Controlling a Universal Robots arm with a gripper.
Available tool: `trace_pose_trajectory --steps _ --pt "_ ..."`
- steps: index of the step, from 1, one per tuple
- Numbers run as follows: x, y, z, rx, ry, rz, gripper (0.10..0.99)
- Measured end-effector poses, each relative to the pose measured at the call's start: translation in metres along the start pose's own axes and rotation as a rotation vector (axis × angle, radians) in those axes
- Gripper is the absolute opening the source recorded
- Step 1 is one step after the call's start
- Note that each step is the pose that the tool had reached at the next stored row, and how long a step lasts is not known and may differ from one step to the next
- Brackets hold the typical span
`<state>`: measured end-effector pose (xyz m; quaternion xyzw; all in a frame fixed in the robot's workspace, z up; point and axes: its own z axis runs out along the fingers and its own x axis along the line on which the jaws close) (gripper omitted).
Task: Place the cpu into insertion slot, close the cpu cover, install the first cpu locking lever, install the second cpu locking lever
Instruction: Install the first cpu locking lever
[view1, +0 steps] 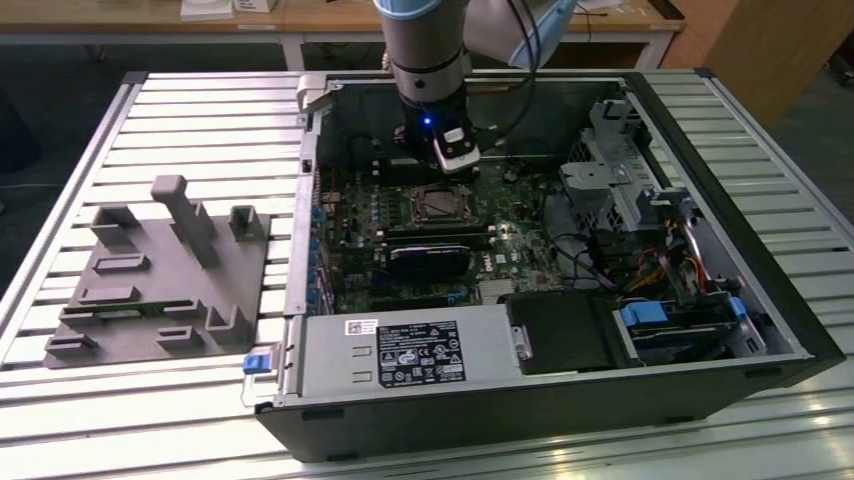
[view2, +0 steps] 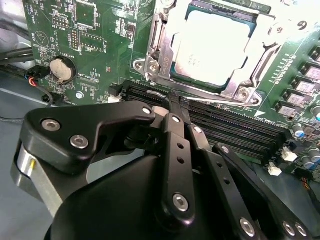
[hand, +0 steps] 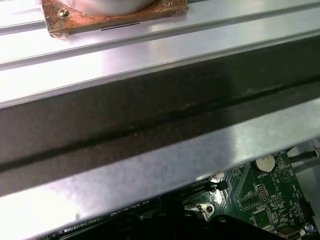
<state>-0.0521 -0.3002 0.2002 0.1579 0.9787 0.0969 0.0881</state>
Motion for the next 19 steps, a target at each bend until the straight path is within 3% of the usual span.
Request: trace_pose_trajectory --steps 4,5,14,17,19 --pt "0.0007 -0.0013 0.0012 -0.001 -0.0037 -0.001 0.106" --pt "0.0018 -0.0033 0.0029 -0.003 -0.0088 -0.002 0.106" --pt "0.0030 -0.0067 0.0064 -0.006 -0.0169 -0.003 0.106" --pt "0.0032 -0.0070 0.0071 -0.007 -0.0181 -0.003 0.106" --pt "0.0032 -0.0071 0.0072 -0.014 -0.0161 -0.001 0.106"
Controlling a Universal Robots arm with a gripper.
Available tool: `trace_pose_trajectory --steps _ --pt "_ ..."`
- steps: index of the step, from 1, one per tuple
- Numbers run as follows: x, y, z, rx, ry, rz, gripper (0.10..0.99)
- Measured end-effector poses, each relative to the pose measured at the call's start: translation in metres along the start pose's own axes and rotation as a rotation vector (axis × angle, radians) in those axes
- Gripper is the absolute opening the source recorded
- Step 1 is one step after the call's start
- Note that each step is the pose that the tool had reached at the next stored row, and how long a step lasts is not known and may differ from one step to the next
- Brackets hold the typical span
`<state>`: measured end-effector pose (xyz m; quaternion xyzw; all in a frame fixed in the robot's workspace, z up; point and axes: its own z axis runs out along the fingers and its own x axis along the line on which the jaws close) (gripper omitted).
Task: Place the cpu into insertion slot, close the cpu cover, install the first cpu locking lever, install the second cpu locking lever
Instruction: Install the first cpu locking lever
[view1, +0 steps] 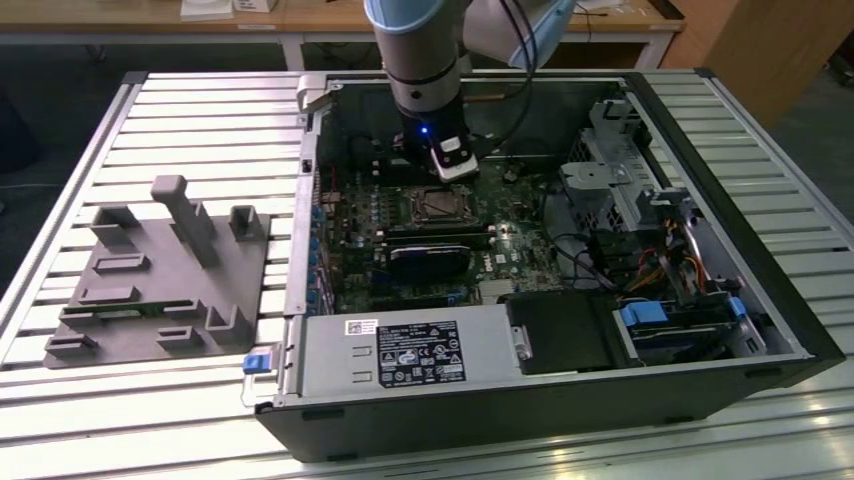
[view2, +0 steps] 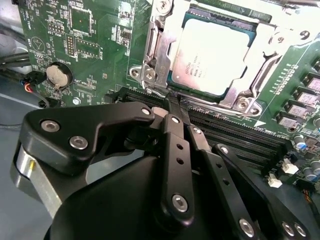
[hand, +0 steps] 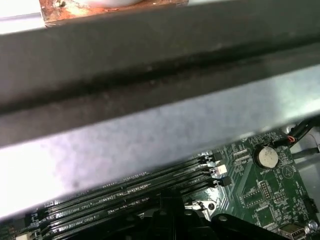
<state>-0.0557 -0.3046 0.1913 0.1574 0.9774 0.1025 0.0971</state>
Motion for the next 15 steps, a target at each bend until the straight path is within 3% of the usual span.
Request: trace_pose_trajectory --steps 2,8,15 --pt "0.0000 0.0000 0.0000 -0.006 0.0018 0.002 0.106" --pt "-0.0003 0.0001 -0.0013 -0.007 0.0019 0.002 0.106" --pt "-0.0018 0.0024 -0.0105 -0.007 0.0019 0.002 0.106"
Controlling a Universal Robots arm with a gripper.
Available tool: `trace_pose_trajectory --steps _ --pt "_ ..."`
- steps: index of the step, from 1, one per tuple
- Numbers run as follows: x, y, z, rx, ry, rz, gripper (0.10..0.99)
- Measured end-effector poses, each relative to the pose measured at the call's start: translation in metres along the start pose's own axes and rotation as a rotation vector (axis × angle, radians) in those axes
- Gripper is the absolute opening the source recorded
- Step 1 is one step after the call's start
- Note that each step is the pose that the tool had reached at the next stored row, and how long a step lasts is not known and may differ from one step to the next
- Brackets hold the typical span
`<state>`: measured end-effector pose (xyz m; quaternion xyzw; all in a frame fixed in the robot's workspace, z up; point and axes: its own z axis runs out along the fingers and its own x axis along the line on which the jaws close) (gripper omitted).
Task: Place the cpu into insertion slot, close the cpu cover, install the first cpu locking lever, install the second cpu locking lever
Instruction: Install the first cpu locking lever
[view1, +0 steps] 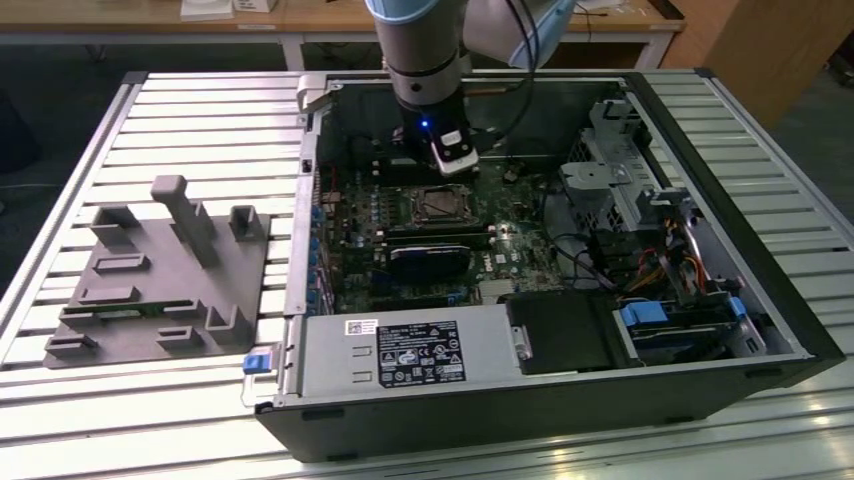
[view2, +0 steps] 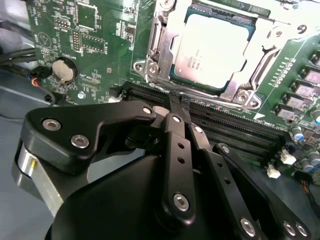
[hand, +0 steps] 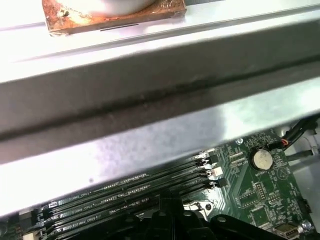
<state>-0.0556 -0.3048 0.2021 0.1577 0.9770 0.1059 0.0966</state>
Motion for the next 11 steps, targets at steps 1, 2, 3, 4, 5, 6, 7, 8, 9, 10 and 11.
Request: trace_pose_trajectory --steps 1,2,3,4,5,6,7,8,9,10,11 --pt "-0.0003 0.0004 -0.0018 0.000 0.0001 0.000 0.106" --pt "-0.0006 0.0008 -0.0034 0.000 0.0000 0.000 0.106" --pt "-0.0008 0.0012 -0.0051 0.000 0.0001 0.000 0.106" --pt "-0.0010 0.0015 -0.0063 0.000 0.0000 0.000 0.106" --pt "-0.0011 0.0016 -0.0066 0.000 0.0000 0.000 0.106" --pt "-0.0011 0.0017 -0.0066 0.000 0.0000 0.000 0.106" --pt "-0.0011 0.0017 -0.0066 0.000 -0.0001 0.000 0.106" --pt "-0.0011 0.0017 -0.0067 0.000 -0.0001 0.000 0.106" --pt "-0.0011 0.0017 -0.0068 0.000 0.0000 0.000 0.106" --pt "-0.0011 0.0017 -0.0068 0.000 0.0001 0.000 0.106" --pt "-0.0011 0.0017 -0.0068 0.000 0.0000 0.000 0.106"
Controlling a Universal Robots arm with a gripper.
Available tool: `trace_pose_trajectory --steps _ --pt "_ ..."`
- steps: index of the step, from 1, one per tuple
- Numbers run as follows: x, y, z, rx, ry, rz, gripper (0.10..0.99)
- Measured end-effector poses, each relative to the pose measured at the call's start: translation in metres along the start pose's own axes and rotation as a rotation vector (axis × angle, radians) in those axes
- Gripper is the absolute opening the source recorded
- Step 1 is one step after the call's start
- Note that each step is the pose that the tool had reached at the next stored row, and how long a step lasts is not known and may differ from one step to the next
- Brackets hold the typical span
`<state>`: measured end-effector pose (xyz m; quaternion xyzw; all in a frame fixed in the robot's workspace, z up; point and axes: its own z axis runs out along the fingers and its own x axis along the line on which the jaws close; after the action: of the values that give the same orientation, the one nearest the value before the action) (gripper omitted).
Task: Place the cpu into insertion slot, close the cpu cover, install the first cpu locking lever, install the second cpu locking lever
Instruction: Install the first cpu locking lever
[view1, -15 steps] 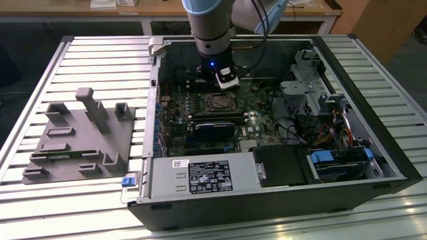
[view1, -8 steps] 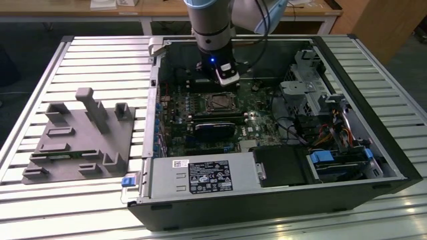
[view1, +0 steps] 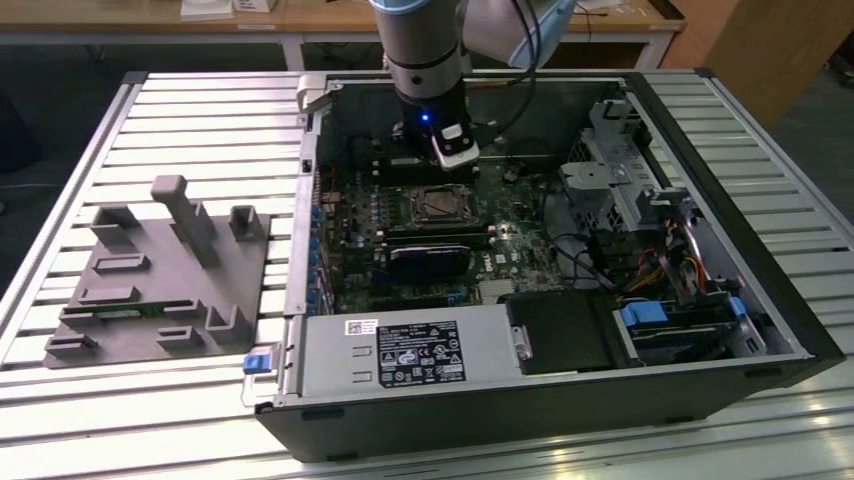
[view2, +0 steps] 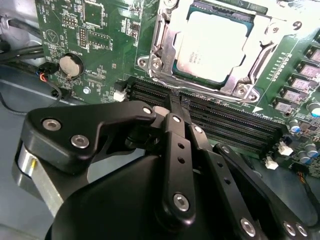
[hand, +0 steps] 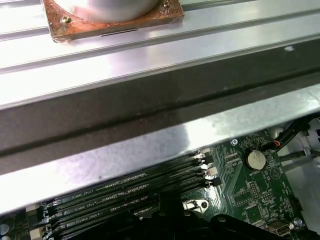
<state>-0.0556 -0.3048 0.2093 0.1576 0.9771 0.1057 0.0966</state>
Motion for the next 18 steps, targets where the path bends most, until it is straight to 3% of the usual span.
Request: trace_pose_trajectory --steps 2,4,8,15,18 --pt "0.0000 0.0000 0.0000 0.008 -0.0006 -0.001 0.106" --pt "-0.0002 0.0000 0.0004 0.028 0.0021 -0.004 0.106" --pt "-0.0010 0.0003 0.0007 0.078 0.0133 -0.009 0.106" --pt "-0.0026 0.0005 0.0010 0.181 0.0176 -0.023 0.106" --pt "-0.0032 -0.0008 0.0008 0.203 0.0226 -0.025 0.106"
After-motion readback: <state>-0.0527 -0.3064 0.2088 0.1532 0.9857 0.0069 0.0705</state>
